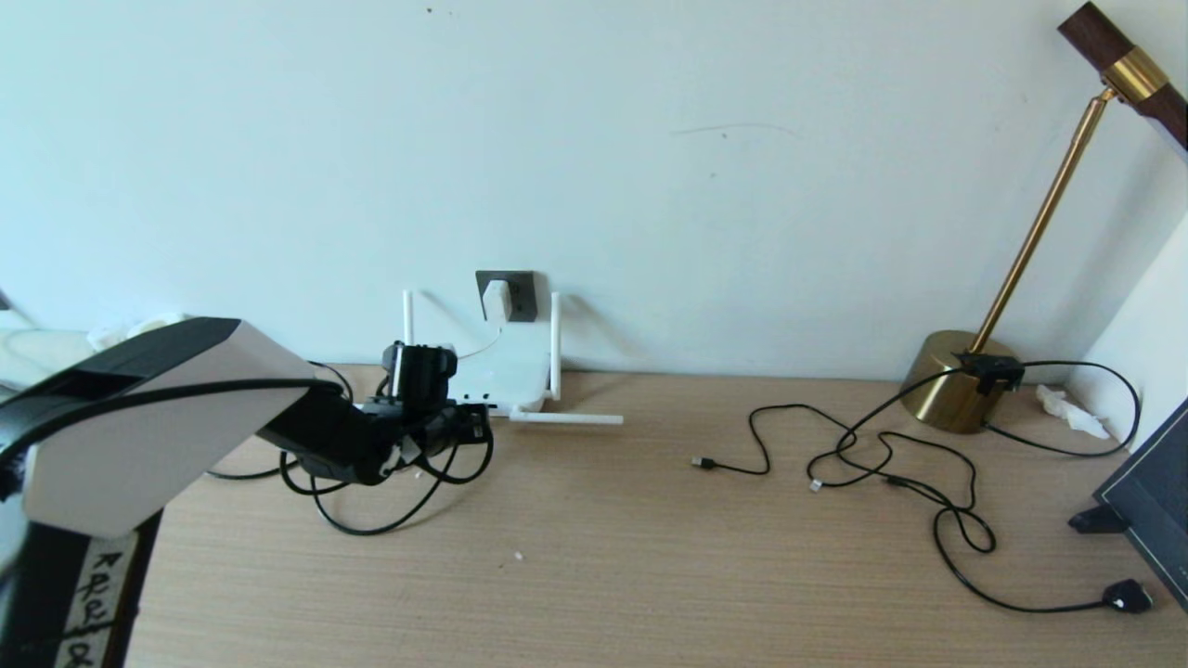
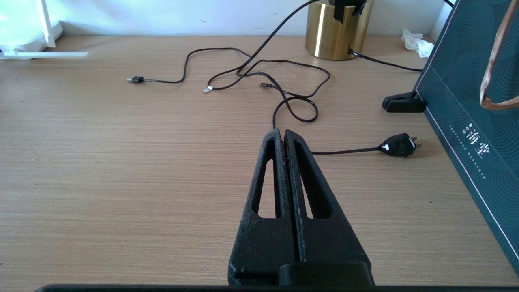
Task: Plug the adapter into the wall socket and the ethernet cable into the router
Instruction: Plug cable into router interface
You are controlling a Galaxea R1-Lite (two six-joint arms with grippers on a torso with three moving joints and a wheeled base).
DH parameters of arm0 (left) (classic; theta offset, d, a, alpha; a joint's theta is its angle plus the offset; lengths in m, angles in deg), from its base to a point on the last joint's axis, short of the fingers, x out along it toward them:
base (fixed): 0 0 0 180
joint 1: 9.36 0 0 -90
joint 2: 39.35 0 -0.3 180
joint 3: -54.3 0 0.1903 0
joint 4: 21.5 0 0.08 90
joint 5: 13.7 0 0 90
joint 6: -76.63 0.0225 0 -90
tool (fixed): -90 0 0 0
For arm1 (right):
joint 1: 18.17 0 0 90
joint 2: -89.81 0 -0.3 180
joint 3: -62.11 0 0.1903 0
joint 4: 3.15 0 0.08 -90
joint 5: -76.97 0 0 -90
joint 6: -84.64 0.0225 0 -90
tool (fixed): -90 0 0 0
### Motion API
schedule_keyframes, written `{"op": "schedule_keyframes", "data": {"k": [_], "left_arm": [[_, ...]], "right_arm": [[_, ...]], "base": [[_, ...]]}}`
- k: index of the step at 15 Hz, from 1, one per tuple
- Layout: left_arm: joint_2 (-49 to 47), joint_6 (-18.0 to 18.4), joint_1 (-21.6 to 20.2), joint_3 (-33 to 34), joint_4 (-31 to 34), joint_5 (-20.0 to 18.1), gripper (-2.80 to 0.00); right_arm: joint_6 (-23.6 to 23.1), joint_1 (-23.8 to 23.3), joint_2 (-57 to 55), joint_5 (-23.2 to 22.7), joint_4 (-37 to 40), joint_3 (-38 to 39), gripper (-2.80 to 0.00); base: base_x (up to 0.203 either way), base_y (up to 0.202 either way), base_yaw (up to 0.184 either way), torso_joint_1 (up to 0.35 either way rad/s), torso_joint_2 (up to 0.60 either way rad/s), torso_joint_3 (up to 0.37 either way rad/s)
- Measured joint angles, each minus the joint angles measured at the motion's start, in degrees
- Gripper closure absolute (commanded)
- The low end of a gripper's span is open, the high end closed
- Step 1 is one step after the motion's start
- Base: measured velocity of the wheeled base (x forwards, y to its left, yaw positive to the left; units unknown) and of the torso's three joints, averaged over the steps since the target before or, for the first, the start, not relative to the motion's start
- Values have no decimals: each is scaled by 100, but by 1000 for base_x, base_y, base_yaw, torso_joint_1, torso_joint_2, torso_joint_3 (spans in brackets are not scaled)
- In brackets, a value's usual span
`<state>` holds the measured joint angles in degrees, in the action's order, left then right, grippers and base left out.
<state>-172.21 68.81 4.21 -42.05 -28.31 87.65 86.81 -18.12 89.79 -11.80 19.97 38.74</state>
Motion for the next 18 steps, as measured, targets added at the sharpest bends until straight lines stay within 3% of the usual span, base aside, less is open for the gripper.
{"op": "schedule_keyframes", "data": {"k": [18], "left_arm": [[-11, -2, -67, -5, -14, -2, 0]], "right_arm": [[2, -2, 0, -4, 2, 0, 0]], "base": [[0, 0, 0, 0, 0, 0]]}}
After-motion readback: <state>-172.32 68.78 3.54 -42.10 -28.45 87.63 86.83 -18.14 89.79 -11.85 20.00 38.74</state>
